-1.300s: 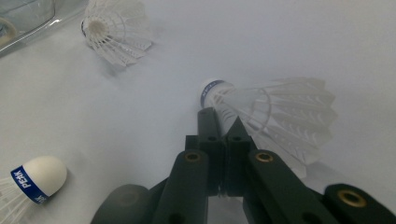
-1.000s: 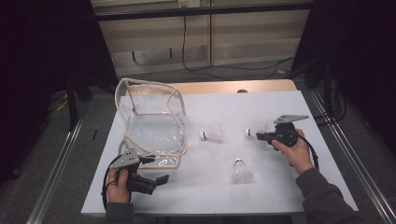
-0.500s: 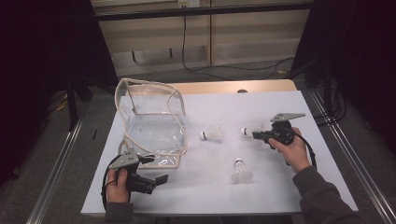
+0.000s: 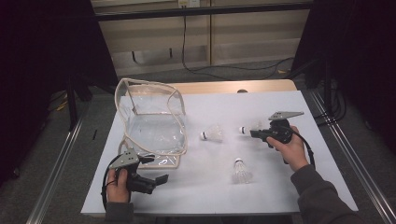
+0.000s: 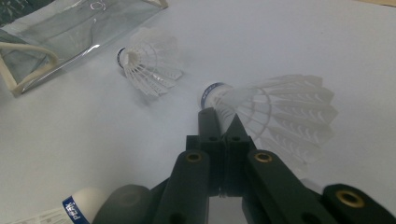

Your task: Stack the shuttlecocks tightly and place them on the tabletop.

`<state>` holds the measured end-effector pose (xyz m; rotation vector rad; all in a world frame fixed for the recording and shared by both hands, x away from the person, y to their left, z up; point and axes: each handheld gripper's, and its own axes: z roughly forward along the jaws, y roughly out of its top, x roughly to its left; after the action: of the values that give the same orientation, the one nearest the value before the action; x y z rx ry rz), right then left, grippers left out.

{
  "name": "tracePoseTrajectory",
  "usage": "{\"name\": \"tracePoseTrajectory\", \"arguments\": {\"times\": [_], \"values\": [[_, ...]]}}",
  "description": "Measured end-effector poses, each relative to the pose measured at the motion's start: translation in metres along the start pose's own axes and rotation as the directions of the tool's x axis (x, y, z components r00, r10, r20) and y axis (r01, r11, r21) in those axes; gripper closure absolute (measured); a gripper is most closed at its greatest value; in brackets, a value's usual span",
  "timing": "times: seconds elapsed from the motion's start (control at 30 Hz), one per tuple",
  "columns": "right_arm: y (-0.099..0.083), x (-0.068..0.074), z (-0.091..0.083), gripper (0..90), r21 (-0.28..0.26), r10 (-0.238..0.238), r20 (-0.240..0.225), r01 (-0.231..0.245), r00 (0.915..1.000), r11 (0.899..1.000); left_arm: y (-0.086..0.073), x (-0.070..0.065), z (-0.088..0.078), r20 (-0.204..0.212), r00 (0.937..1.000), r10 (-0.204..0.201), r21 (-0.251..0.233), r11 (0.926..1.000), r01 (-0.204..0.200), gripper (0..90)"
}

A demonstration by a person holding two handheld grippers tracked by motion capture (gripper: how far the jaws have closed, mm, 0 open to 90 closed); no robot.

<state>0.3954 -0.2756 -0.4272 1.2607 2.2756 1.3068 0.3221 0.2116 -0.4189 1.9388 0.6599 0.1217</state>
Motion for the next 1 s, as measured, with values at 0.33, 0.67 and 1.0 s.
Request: {"name": "tracePoseTrajectory", "arguments": {"times": [0.33, 0.67, 1.0], "values": [[0.008, 0.005, 0.005, 90.0, 0.001, -0.02, -0.01, 0.02, 0.9997, 1.0, 0.0, 0.0, 0.0, 0.004, 1.0, 0.001, 0.001, 1.0, -0.001, 3.4], [0.013, 0.01, 0.009, 90.0, -0.003, -0.026, -0.018, 0.026, 0.9995, 1.0, 0.0, 0.001, -0.001, 0.004, 1.0, 0.003, 0.001, 1.0, -0.003, 3.4], [0.017, 0.014, 0.014, 89.8, -0.005, -0.037, -0.021, 0.036, 0.9991, 0.999, 0.0, 0.001, -0.001, 0.004, 1.0, 0.002, 0.002, 1.0, -0.002, 3.4]]}}
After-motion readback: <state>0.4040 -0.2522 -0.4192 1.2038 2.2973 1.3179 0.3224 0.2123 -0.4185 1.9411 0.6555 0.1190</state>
